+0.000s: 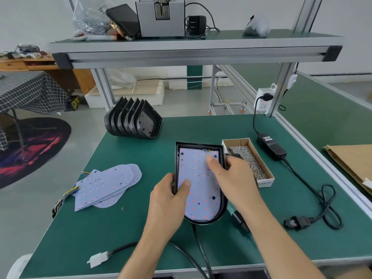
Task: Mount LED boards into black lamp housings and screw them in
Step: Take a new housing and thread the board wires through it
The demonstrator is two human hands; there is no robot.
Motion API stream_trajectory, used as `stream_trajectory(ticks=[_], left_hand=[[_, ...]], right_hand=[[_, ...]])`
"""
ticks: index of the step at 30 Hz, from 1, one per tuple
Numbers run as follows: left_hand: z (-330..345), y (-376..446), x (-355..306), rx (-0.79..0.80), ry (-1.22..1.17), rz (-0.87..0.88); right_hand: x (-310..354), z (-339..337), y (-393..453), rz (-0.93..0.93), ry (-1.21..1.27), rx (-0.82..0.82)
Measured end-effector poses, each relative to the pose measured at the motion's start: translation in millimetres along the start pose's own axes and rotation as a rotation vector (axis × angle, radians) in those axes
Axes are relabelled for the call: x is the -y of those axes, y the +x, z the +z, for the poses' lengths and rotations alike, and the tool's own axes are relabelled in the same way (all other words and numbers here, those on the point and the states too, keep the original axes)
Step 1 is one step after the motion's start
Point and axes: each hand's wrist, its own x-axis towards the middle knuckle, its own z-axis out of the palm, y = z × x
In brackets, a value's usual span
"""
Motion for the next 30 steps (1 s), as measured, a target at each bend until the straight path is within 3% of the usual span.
stream_trajectory(ticks=[3, 7, 11, 21, 24, 26, 30], left_hand=[[-1.2, 17.4, 27.3, -0.032, -0.009, -0.164], [-3.2, 32.8, 54.0, -0.05, 0.008, -0.262], [-2.2, 31.6, 54.4, -0.048, 0.144, -0.221], [7.6, 22.6, 35.9, -0.019, 0.339, -0.138], [10.3, 23.5, 34.8, -0.004, 0.331, -0.162], [10.9, 23.7, 33.9, 0.002, 0.33, -0.175], [11.8, 26.4, 34.2, 0.014, 0.347, -0.19]], right_hand=[[-8.1, 3.5, -11.0, 0.012, -0.069, 0.114], [-30.8, -8.8, -34.4, -0.072, -0.103, -0.027], [-52.4, -20.1, -44.6, -0.068, -0.373, -0.035], [-65.2, 12.7, -15.6, -0.072, -0.95, 0.183], [-71.7, 2.9, -4.7, -0.009, -0.788, 0.259], [-74.2, -13.9, -4.7, 0.076, -0.512, 0.269], [-69.3, -41.5, -29.3, 0.017, 0.096, 0.132]])
